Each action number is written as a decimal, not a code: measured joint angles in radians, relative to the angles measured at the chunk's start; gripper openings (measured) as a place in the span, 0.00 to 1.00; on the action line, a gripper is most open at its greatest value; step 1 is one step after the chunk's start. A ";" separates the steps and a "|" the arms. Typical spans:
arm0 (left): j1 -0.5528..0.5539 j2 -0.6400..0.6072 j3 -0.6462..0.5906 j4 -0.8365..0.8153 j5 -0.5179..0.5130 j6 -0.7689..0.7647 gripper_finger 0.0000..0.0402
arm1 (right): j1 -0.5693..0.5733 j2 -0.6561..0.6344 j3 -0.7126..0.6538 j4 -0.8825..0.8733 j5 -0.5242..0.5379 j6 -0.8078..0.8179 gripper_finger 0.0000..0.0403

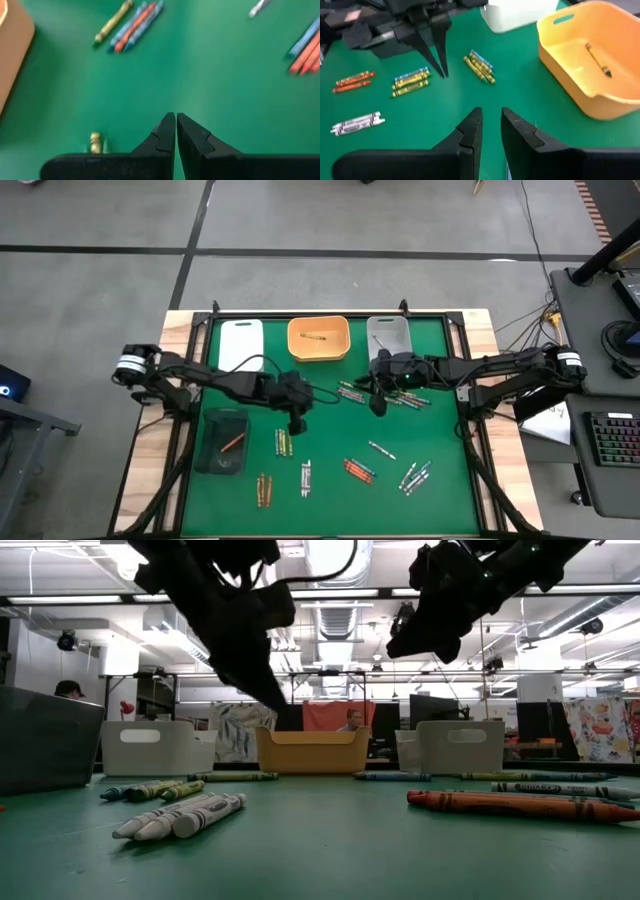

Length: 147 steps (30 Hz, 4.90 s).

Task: Sort crayons
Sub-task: Put the blue crayon into the white bin

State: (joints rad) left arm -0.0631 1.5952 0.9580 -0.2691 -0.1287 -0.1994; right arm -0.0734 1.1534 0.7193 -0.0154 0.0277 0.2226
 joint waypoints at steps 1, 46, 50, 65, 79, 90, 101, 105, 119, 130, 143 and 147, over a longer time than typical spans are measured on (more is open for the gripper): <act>-0.002 0.006 0.009 -0.027 0.000 0.018 0.00 | 0.002 0.000 0.000 -0.002 0.000 0.004 0.15; 0.192 -0.040 0.029 0.385 0.006 0.627 0.00 | -0.074 -0.033 0.127 -0.084 0.261 -0.215 0.15; 0.196 -0.024 0.032 0.409 0.069 0.586 0.00 | -0.076 -0.035 0.127 -0.082 0.261 -0.196 0.15; 0.169 0.177 0.071 0.446 0.124 0.453 0.00 | -0.071 -0.040 0.126 -0.189 0.261 -0.179 0.15; 0.162 0.327 0.135 0.450 0.185 0.424 0.00 | -0.071 -0.041 0.126 -0.251 0.260 -0.273 0.15; 0.162 0.329 0.121 0.450 0.187 0.404 0.00 | -0.071 -0.040 0.126 -0.455 0.216 -0.167 0.15; 0.148 0.379 0.120 0.523 0.184 0.387 0.12 | -0.071 -0.040 0.126 -0.451 0.217 -0.170 0.15; 0.149 0.394 0.120 0.535 0.180 0.379 0.19 | -0.071 -0.040 0.126 -0.450 0.217 -0.170 0.15; 0.152 0.459 0.125 0.603 0.151 0.420 0.24 | -0.071 -0.039 0.126 -0.450 0.217 -0.170 0.15; 0.157 0.488 0.126 0.629 0.128 0.425 0.24 | -0.071 -0.039 0.126 -0.451 0.217 -0.170 0.15; 0.158 0.490 0.126 0.609 0.147 0.411 0.24 | -0.071 -0.039 0.126 -0.451 0.217 -0.170 0.15; 0.158 0.489 0.121 0.612 0.147 0.405 0.24 | -0.071 -0.039 0.126 -0.451 0.217 -0.170 0.15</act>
State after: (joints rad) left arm 0.0952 2.0846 1.0788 0.3425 0.0185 0.2060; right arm -0.1448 1.1145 0.8452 -0.4664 0.2447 0.0528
